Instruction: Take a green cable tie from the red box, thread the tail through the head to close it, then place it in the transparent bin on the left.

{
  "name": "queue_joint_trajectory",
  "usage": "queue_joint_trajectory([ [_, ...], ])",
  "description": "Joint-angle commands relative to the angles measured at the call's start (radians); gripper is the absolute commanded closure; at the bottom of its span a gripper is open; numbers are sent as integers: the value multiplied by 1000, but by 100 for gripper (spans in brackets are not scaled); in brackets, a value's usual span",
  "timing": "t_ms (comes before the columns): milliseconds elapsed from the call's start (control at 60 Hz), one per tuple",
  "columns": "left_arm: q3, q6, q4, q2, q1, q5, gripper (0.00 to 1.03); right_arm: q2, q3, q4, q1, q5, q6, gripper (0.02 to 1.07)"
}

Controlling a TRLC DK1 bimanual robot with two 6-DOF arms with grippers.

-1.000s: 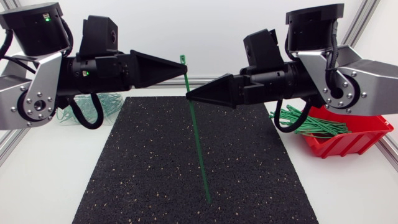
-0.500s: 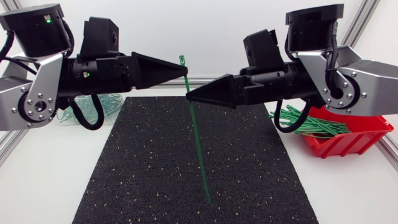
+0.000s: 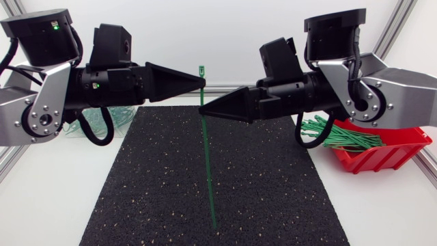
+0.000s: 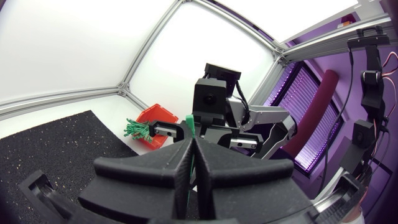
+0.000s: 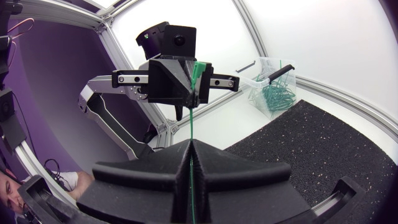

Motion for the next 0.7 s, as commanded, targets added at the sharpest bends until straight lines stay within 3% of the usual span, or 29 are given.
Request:
queue_joint_trajectory([
  [0,-10,-28,22,-19,1,-3,99,27,-2,-3,17,-1,13,101],
  [83,-10,-28,22,-20,6,-3,99,26,0,-3,8,13,15,99],
  [217,-7,-29,15,-35,26,-5,99,13,12,-40,-24,44,3,65],
  [367,16,-23,-19,-31,58,-19,99,13,61,-223,-31,139,-143,53],
  [467,40,51,-119,-29,62,-39,99,9,90,-335,-21,231,-255,42],
  [583,114,288,-393,-9,58,-128,99,9,105,-424,-1,344,-378,28],
  [683,126,351,-445,15,72,-157,99,9,107,-463,28,450,-461,20],
])
